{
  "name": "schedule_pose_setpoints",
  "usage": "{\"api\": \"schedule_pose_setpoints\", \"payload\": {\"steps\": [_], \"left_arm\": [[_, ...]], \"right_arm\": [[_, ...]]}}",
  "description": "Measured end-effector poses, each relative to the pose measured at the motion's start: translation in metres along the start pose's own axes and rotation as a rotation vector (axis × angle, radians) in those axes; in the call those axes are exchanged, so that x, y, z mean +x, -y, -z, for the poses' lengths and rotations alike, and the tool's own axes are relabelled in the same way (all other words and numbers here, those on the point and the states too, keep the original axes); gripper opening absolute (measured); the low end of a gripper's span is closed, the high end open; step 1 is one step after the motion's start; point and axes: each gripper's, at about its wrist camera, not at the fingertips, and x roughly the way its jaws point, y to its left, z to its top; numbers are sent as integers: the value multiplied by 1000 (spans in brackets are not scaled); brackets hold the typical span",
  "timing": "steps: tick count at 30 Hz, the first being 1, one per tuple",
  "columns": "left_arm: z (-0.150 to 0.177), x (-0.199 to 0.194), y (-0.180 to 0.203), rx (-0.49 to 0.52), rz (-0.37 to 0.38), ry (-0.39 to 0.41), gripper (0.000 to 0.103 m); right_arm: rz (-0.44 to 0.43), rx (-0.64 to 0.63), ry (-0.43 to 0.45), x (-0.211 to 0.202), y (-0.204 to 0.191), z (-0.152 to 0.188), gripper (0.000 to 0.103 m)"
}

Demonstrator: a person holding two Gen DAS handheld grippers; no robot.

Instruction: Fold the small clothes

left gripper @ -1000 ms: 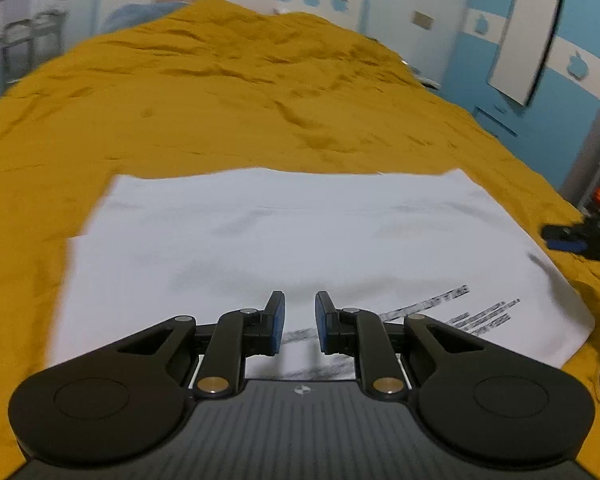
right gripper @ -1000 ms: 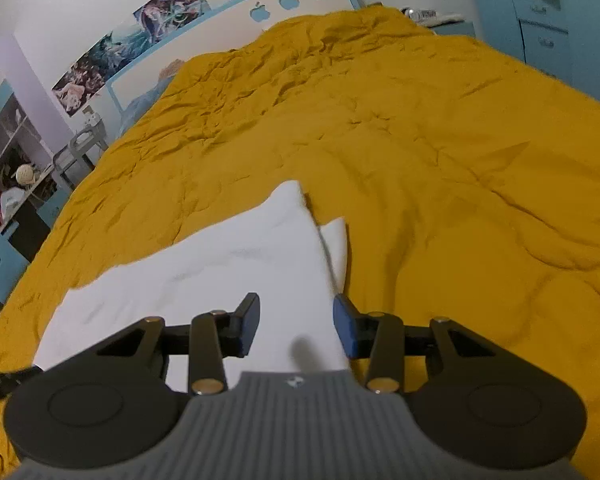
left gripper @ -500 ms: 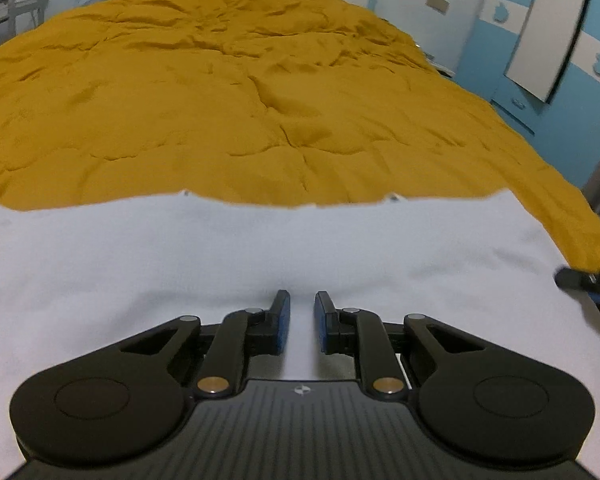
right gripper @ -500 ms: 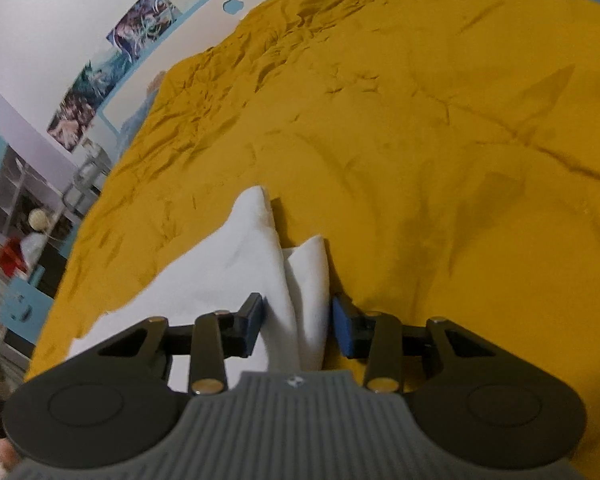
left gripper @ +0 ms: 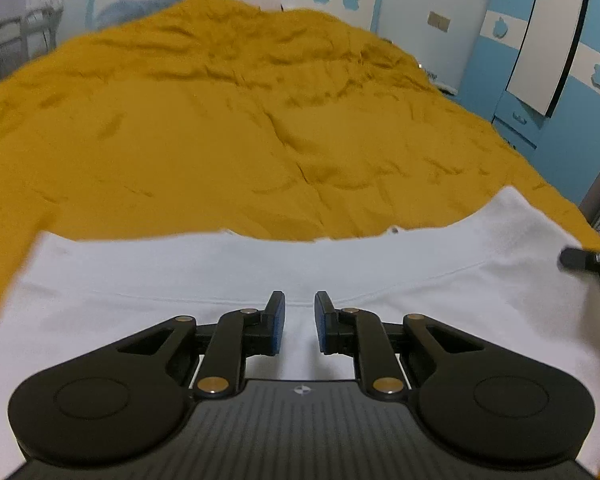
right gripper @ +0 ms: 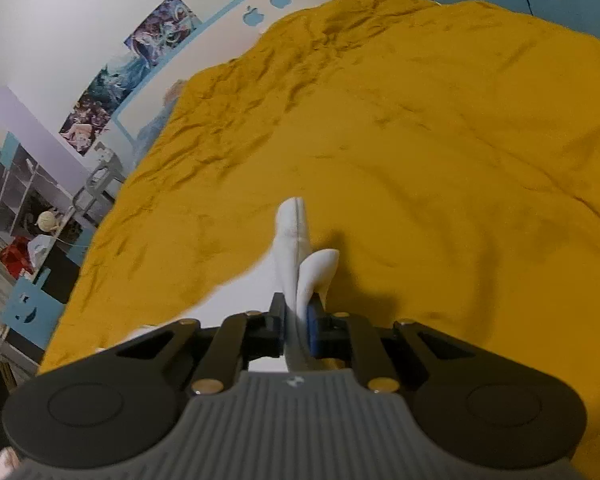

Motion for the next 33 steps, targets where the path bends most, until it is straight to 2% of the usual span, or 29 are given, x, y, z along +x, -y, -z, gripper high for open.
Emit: {"api": "schedule_pose_setpoints", "payload": {"steps": [9,13,21,27,33], "left_arm": [[-9,-106,-65,-20,-108,46,20],[2,-138,-106,-107,-140,34,22],[34,-144,-165,-239,-151,21,22],[58,-133,-193,-302,-129,4,22],[70,-128,-204,-321,-112,7,22]], "right_arm": [[-79,-5,-4,-18,-129,8,4],[-116,-15,-30,-4,-191,25,4],[-78,-107,-111,55,-299,86,4],[-55,-174,-157,102,-346,136,4],[-6,-247,-184,144,-367,168,4]]}}
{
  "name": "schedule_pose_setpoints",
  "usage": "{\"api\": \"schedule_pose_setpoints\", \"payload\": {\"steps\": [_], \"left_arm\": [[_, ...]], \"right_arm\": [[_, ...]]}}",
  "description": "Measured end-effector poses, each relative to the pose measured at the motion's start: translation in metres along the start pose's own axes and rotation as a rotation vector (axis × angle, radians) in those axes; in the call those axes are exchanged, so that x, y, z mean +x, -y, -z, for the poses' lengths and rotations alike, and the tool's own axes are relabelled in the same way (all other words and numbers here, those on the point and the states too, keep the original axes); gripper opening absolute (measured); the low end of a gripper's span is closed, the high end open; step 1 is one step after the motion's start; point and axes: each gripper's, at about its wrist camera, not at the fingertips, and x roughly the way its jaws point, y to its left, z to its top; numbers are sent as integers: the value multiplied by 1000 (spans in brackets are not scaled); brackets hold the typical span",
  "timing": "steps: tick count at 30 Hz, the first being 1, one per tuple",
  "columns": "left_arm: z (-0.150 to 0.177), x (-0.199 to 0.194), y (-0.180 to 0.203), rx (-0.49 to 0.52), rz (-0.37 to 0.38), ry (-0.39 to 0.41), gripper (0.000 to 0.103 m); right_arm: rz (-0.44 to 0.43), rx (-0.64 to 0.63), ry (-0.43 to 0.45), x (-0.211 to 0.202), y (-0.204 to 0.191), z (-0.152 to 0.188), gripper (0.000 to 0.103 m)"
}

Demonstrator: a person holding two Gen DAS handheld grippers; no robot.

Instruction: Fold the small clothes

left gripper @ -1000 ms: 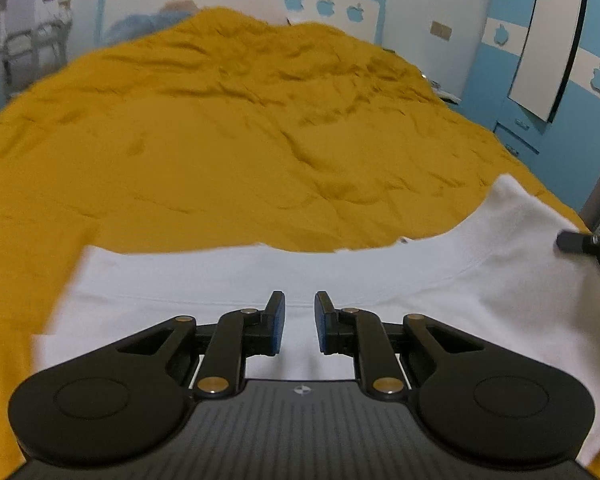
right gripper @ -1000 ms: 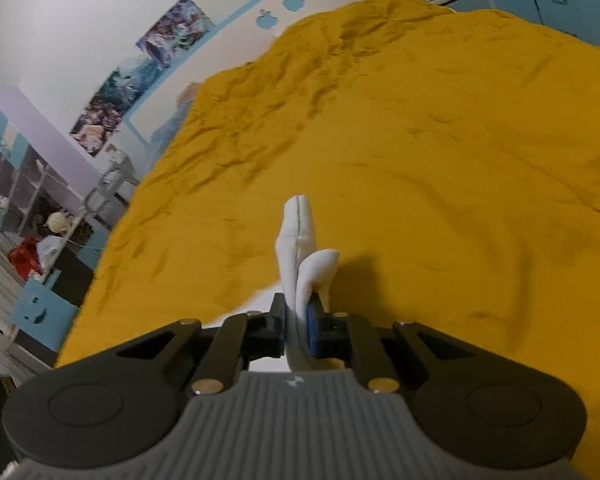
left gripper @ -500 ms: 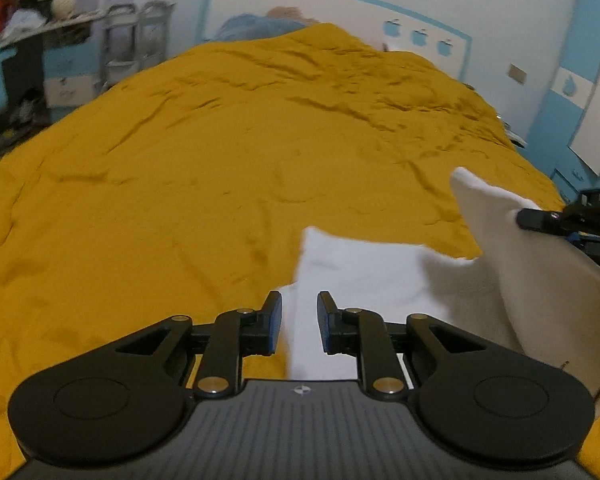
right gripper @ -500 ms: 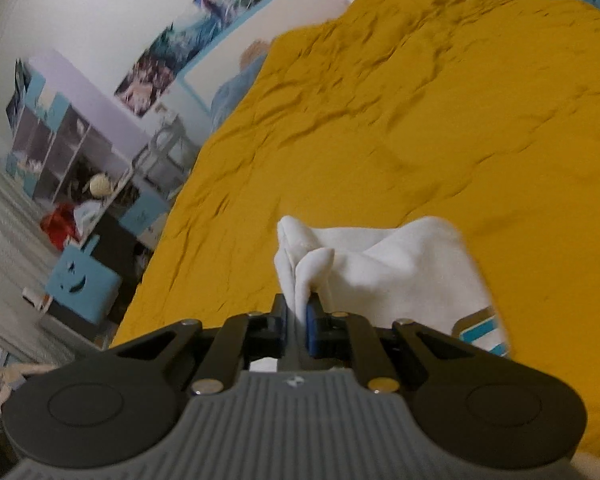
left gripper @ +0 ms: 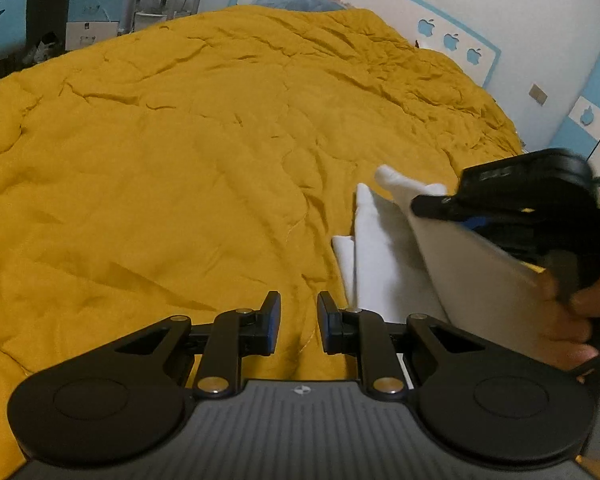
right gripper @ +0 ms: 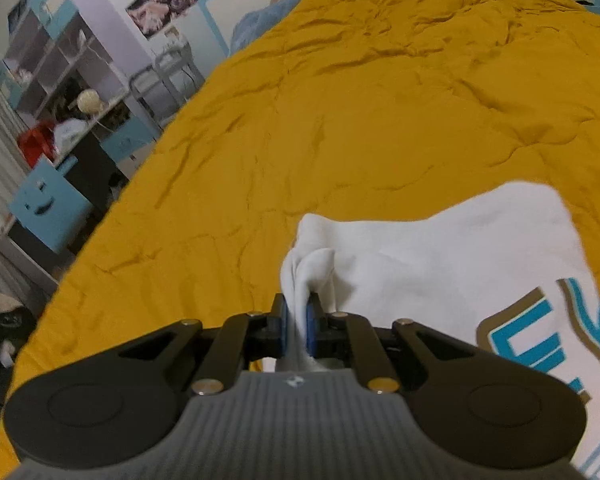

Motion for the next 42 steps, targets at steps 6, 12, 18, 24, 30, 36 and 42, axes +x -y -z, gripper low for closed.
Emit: {"api": "schedule_pose_setpoints", "payload": {"steps": [6,12,18,24,30,36,42], "left_arm": [[-1,-3,-2,-22,14,-1,22],[-2,-30,0,-66,66,2,22],[3,-74,4,-131,173,35,43],[23,-79,1,-233,277,-23,59],[56,-55,1,-323,292,-123,71],[73,-29,6,-356,244,-127,46],[71,-32,19,-288,199,-75,15]], "right_arm": [[12,-65,-102,31,-7,5,10],[-96,-100,-113,-9,-25,4,18],[-218,-149,-14,-108,-19,17,18],[-128,-134,46,-173,40,48,19],[36,-186,59,-200,102,103,28],[161,-306,0,-198,139,155,33],[152,-298,25,-184,144,161,33]]}}
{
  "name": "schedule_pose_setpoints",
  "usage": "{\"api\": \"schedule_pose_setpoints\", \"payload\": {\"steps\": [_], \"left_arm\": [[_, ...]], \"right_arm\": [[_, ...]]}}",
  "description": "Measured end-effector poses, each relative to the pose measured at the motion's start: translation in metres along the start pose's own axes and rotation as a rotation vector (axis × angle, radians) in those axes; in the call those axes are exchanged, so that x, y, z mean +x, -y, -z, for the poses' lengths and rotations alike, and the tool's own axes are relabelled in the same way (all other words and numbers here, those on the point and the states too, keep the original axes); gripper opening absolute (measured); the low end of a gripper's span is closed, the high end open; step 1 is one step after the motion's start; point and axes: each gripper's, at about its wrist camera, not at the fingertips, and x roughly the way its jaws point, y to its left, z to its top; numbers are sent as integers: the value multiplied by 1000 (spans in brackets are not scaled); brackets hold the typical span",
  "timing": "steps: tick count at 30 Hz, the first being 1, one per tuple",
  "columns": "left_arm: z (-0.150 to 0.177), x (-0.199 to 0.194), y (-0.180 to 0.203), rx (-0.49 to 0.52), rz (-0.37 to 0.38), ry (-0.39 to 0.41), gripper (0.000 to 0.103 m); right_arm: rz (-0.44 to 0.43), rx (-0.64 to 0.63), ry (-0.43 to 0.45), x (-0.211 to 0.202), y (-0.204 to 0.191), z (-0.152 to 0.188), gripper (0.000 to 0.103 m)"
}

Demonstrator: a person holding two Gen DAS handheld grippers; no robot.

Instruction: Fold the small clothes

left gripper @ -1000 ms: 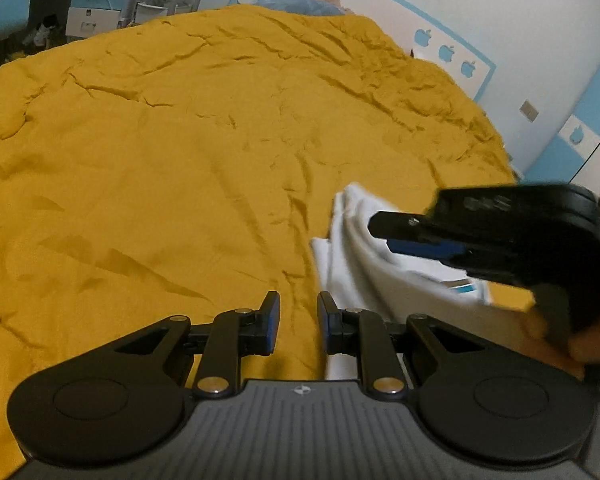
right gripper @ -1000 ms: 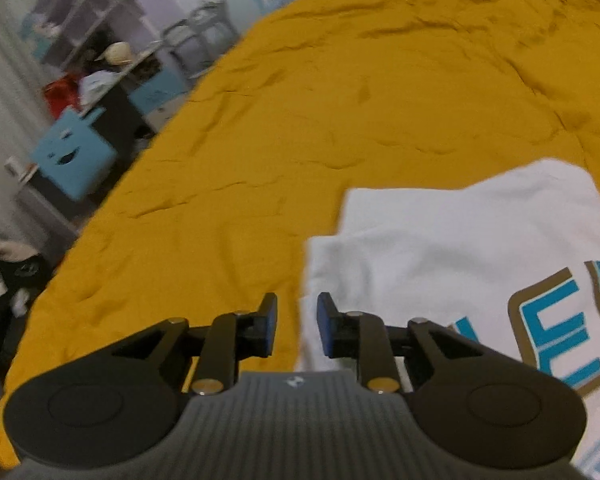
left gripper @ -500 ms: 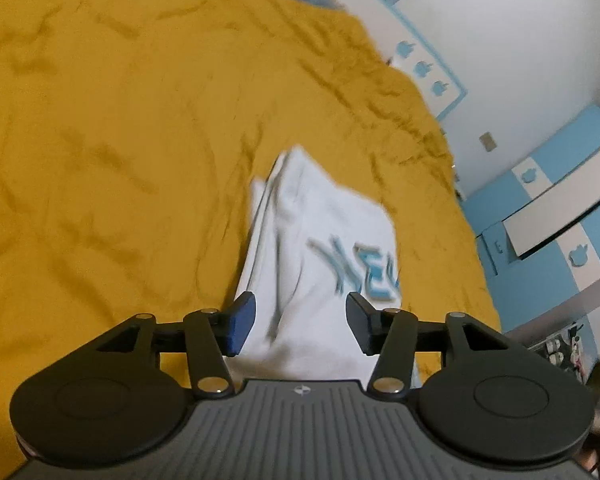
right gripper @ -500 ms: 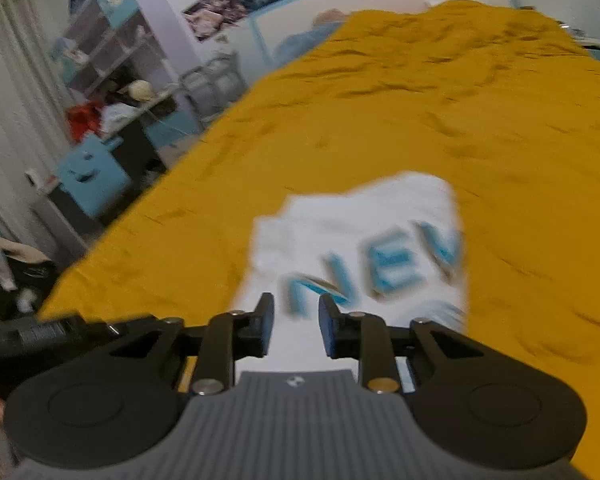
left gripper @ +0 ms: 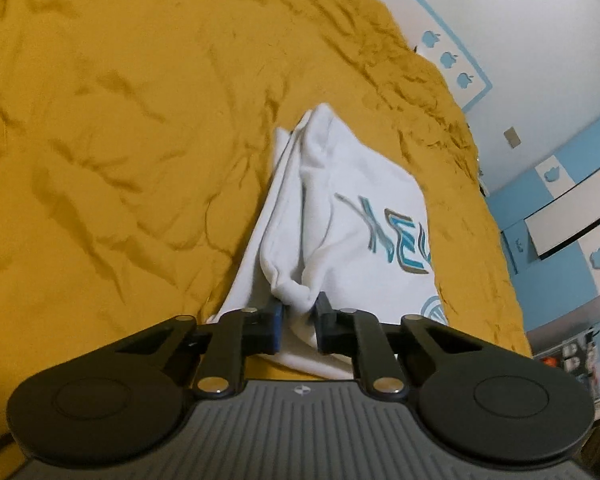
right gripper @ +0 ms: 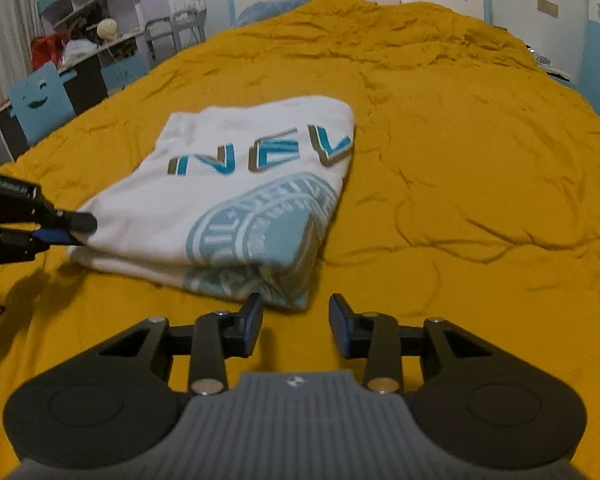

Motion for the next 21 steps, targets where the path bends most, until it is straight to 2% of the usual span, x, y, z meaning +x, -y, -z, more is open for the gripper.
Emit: {"api": "schedule_pose_setpoints", "payload": {"steps": [3,6,7,8,11,15,18,21], "left_arm": [[-1,-5,6,13,-14,20,14],[-2,-8,11,44,-47,30,13],[-2,-10,11,53,-60,35,13],[-2,-11,11,58,-71,37,12],[-2,-13,7,59,-87,17,11],[4,-2,2,57,-136,-25,11],[16,9,-4,85,-202,-47,7],[19,12,-7,106,-219,-56,7]], "right_arm": [[-10,-8,6,10,-11,-9,33],[62,-48,-7,26,-21,-14,31],[81,-61,-25,32,-21,-14,27],[69,-56,-27,32,-19,-13,16],[42,-16,19,10,-11,-14,0],[13,-15,0,1,-2,-8,0],[-16,70,-46,12,8,2,0],[-20,93,-84,21,10,10,0]]}}
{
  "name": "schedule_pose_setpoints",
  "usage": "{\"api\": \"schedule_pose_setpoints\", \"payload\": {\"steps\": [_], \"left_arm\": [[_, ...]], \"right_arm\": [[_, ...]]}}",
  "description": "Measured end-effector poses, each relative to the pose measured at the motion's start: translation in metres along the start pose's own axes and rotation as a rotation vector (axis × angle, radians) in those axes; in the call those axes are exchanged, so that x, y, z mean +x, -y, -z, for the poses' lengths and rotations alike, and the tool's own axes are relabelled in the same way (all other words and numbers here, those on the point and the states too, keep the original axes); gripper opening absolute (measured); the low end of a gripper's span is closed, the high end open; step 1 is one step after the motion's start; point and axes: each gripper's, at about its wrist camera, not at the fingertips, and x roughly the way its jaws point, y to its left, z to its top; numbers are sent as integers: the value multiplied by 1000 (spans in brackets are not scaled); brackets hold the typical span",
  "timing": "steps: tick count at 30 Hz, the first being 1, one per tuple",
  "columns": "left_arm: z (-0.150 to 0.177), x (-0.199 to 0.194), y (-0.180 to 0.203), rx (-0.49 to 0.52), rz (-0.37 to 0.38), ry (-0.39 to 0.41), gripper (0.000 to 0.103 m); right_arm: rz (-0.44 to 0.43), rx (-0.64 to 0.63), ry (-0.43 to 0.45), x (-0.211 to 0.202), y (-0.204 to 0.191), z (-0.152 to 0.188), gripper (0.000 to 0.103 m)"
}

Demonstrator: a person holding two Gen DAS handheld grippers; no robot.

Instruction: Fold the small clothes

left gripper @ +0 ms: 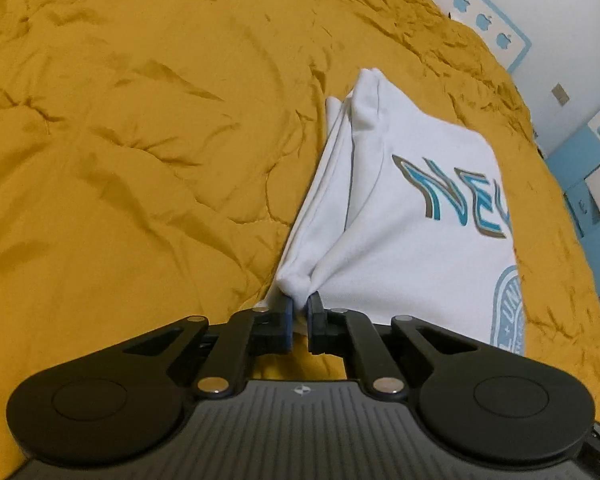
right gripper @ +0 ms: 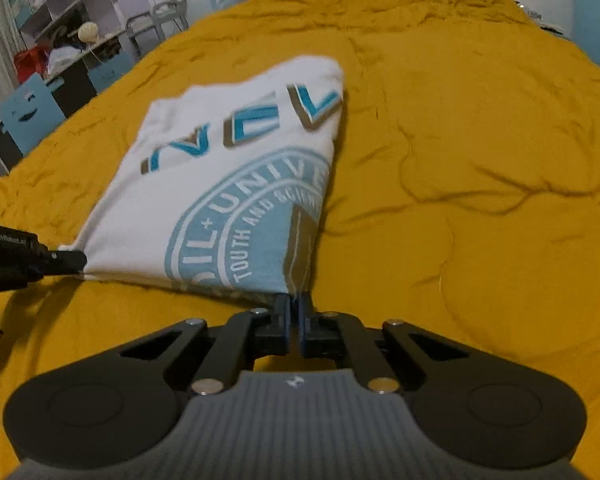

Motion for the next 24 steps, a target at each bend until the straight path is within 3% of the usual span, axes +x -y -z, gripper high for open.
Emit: {"api": "schedule_pose_setpoints", "payload": {"steps": [8,9,10,15,20,22,24], "left_arm": [[4,-3,9,27,-48,-37,7],[6,-4,6,16,-59,-50,1],[8,-4,3,7,-94,-71,1],[10,-28,-3,13,-46,-19,1],[-6,-55,2,40,2,63,4],[-14,-60,6,54,36,97,14],[-23,-58,11,77,69,107,40]], "right_arm": [[3,14,-25,4,2,0,0],[1,16,-24,2,3,1,0],[-1,19,-26,1,4,2,0],[-12,21,-22,-17,10,5,0],[-38,27,43,-46,16,-7,0],[-47,45,69,-53,19,-14,0],[-75,73,78,-54,23,-22,7]]}}
